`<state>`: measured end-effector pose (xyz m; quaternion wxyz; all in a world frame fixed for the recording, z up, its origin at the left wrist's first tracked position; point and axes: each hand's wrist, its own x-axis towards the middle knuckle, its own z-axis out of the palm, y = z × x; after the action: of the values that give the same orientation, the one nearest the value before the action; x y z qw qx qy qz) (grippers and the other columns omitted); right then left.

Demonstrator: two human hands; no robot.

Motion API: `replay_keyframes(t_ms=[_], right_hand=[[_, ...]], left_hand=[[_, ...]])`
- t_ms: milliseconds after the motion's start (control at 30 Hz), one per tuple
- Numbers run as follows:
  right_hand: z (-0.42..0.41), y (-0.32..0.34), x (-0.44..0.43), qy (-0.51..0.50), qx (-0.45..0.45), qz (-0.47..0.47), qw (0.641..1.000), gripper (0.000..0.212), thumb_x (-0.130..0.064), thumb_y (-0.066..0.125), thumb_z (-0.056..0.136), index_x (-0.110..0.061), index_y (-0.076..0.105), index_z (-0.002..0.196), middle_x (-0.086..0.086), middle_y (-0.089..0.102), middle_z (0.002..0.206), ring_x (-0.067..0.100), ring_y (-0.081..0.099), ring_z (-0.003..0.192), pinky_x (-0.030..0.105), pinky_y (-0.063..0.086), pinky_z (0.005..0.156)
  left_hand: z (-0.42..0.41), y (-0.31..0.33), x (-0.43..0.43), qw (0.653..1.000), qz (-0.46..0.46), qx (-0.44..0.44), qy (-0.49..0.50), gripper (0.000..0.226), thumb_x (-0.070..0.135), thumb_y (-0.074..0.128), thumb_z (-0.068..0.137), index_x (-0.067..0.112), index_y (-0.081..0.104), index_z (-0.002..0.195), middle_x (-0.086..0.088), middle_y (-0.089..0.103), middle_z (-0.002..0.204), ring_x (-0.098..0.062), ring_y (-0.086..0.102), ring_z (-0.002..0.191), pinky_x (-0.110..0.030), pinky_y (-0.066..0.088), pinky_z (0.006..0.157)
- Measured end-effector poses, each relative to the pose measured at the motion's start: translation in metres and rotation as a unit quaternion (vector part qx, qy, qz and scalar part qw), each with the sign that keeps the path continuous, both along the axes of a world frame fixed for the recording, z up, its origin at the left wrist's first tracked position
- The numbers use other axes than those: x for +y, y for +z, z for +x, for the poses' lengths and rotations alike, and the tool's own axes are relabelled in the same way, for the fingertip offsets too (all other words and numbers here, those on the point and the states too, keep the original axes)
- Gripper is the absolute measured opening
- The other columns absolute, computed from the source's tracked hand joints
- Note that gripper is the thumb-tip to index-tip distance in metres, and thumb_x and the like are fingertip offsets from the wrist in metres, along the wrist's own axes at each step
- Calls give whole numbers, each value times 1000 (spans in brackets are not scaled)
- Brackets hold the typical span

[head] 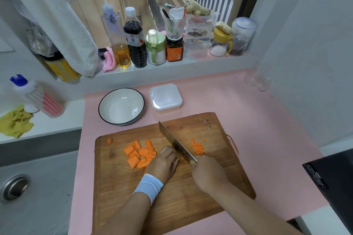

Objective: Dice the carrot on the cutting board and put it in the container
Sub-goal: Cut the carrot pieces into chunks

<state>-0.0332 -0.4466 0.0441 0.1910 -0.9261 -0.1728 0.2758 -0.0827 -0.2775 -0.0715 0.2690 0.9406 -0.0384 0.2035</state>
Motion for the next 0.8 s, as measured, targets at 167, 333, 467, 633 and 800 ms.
replay_keyframes(t_ms=[167,333,467,633,800], right_hand=[[-3,0,1,2,-3,-4,1000,23,-32,42,104,-30,60,89,-7,63,83,18,62,80,32,49,67],[-8,2,-1,7,-20,-10,1000,26,-34,40,104,-28,64,98,-8,64,86,18,62,81,33,49,70],[-13,-2,-5,3,-8,-11,1000,28,-34,38,103,-28,63,93,-8,65,84,16,63,80,34,54,73],[-12,-4,-6,-11,7,-3,1000,28,-34,39,103,-28,65,94,-8,66,83,16,64,79,35,55,74],[-6,-8,0,-16,22,-3,1000,26,-28,42,102,-27,62,86,-7,64,81,17,63,77,31,47,62]], left_hand=[[-1,0,0,1000,0,2,1,10,12,63,91,8,71,86,-2,61,88,-15,57,90,-22,50,81],[1,2,1,1000,-7,3,6,11,13,63,91,9,72,86,-2,63,88,-14,57,90,-23,50,82],[0,3,0,1000,-17,-9,5,12,13,62,90,8,72,87,-2,65,89,-13,56,92,-20,48,85],[0,2,-1,1000,-11,-8,8,23,19,54,95,9,73,89,-1,64,90,-14,57,91,-22,49,83],[0,3,-1,1000,-16,-5,8,16,15,60,93,9,74,87,-1,65,88,-12,56,91,-20,49,81]])
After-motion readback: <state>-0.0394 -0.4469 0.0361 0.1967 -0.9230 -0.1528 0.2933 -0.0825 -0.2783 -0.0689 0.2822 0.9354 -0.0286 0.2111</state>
